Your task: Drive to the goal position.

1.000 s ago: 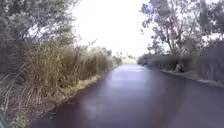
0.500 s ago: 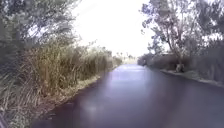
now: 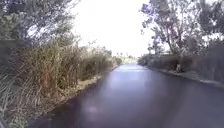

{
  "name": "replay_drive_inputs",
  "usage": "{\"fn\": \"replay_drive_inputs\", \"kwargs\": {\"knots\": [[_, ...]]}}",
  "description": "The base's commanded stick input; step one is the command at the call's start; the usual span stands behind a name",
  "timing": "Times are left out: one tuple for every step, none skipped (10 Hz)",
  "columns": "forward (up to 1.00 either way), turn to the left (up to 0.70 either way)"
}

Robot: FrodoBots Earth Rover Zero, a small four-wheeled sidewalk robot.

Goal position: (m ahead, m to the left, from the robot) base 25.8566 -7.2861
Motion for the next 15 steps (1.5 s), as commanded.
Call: {"fn": "replay_drive_inputs", "kwargs": {"knots": [[0.06, 0.00], [0.06, 0.01], [0.06, 0.00], [0.12, 0.00], [0.19, 0.00], [0.34, -0.06], [0.73, -0.26], [1.00, -0.40], [1.00, -0.40], [1.00, -0.40], [1.00, -0.40], [1.00, -0.40], [1.00, -0.40], [1.00, -0.40], [1.00, -0.40]]}}
